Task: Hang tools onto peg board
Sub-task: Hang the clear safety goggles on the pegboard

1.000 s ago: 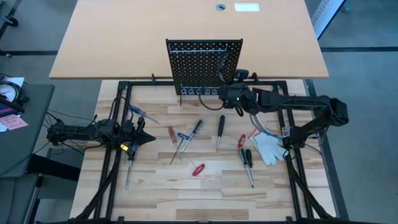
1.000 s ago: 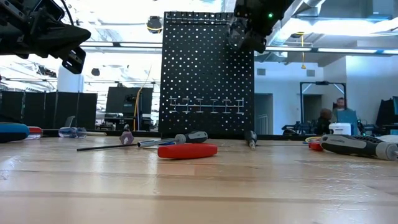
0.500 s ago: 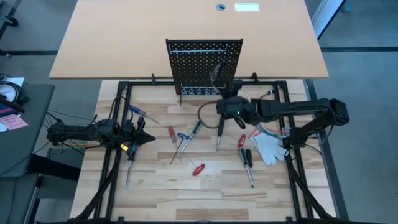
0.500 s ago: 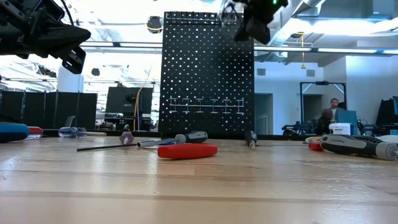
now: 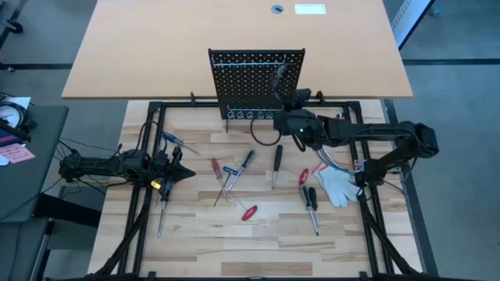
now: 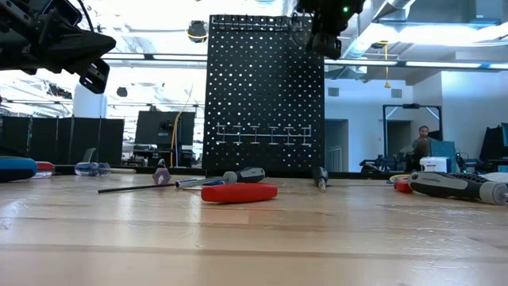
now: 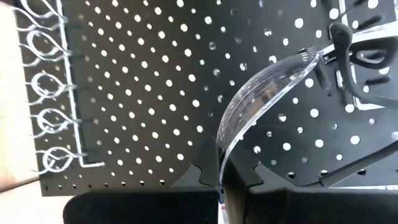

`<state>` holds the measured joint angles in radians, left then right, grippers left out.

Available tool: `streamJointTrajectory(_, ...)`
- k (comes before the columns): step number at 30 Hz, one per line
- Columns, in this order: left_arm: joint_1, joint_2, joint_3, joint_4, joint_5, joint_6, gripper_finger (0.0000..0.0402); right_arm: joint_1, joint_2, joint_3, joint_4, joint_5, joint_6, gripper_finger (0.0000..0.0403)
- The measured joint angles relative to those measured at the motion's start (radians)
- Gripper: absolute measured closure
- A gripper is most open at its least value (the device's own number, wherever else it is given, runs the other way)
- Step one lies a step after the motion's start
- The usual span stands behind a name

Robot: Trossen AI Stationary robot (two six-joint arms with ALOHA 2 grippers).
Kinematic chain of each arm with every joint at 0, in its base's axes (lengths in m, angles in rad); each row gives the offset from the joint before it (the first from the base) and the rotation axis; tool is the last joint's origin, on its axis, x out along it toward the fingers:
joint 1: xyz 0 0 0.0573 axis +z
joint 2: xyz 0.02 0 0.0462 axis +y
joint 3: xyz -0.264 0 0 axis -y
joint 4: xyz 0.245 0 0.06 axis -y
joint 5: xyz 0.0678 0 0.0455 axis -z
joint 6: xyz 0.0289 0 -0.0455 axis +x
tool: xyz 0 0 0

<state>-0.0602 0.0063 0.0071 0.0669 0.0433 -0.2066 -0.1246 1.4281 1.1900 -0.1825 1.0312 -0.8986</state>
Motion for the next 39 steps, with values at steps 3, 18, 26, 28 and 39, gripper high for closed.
streamJointTrajectory(3, 0.000, 0.000, 0.000, 0.000, 0.000, 0.000, 0.0401, -0.019, 0.000, 0.000, -0.001, -0.009, 0.001, 0.0401)
streamJointTrajectory(18, 0.000, 0.000, 0.000, 0.000, 0.000, -0.006, 0.0401, -0.094, 0.000, 0.000, -0.122, -0.156, 0.135, 0.0401)
streamJointTrajectory(26, 0.000, 0.000, 0.000, 0.000, 0.000, -0.007, 0.0402, -0.101, -0.001, 0.001, -0.128, -0.198, 0.170, 0.0398)
streamJointTrajectory(28, 0.000, 0.000, 0.000, 0.000, 0.000, -0.007, 0.0401, -0.101, -0.001, 0.001, -0.130, -0.200, 0.184, 0.0397)
streamJointTrajectory(39, 0.000, 0.000, 0.000, 0.000, 0.000, -0.008, 0.0401, -0.103, -0.001, 0.001, -0.139, -0.210, 0.245, 0.0394)
